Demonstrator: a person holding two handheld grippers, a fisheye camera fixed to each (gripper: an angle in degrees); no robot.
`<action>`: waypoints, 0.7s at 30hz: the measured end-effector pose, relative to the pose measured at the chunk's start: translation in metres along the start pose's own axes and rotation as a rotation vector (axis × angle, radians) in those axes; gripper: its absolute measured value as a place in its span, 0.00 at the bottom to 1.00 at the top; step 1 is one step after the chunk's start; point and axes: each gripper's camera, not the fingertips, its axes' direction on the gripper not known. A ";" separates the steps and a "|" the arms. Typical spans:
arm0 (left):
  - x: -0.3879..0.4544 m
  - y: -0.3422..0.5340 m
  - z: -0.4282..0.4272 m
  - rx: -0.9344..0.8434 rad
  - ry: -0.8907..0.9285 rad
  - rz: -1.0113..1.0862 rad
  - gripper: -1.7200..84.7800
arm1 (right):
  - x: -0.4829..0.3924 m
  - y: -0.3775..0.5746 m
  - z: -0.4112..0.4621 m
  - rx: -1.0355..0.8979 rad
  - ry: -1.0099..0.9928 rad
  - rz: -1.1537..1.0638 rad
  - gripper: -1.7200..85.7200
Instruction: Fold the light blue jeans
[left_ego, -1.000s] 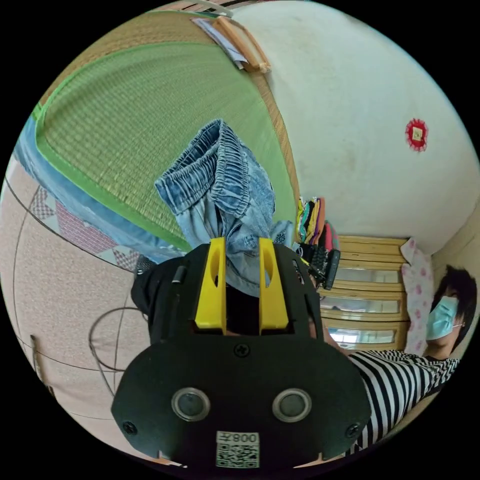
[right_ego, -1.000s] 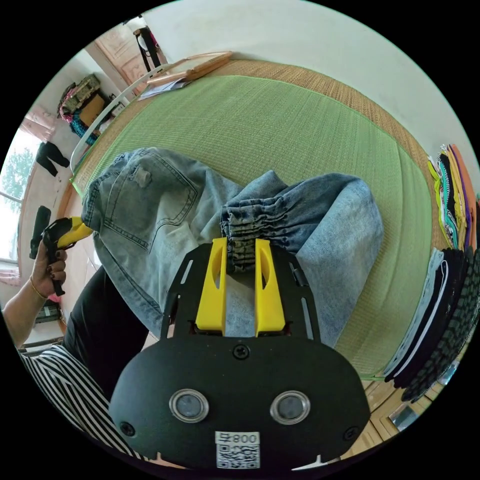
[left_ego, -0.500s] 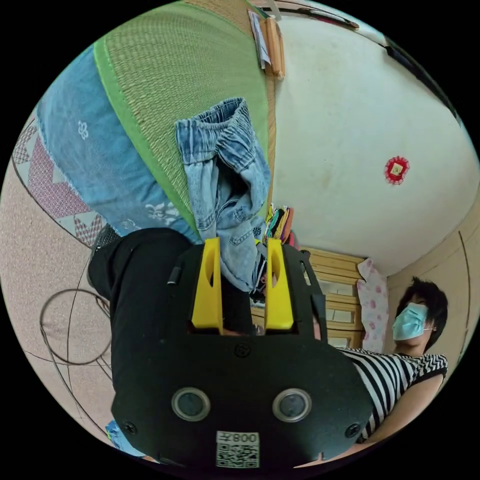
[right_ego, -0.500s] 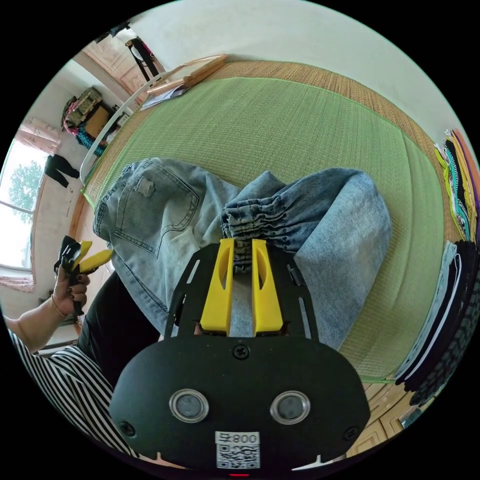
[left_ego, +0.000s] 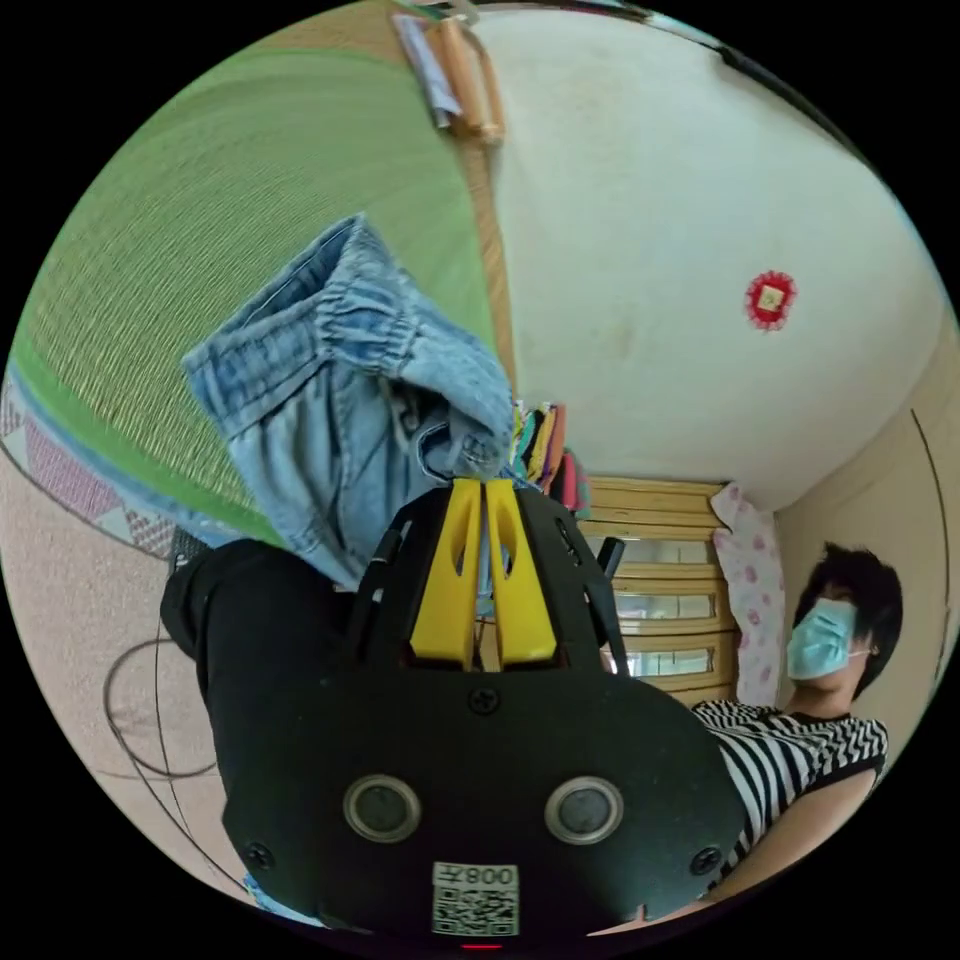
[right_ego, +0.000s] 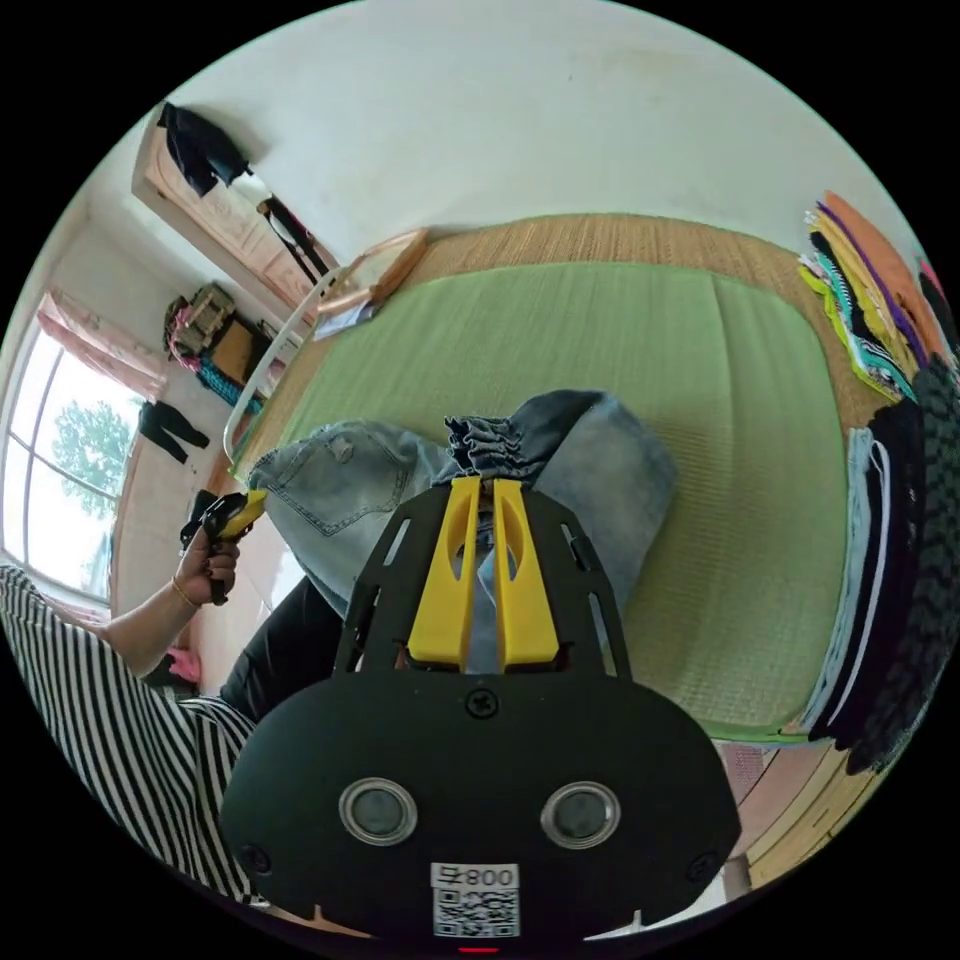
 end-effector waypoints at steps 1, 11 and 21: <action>0.013 -0.005 -0.006 0.005 0.011 0.054 0.03 | 0.014 0.006 -0.033 0.054 -0.006 0.023 0.04; 0.065 -0.027 -0.033 0.013 -0.060 0.283 0.02 | 0.178 0.111 -0.172 0.112 0.355 0.445 0.05; 0.054 -0.009 -0.045 0.048 0.024 0.174 0.02 | -0.002 0.024 -0.007 -0.100 0.068 -0.165 0.11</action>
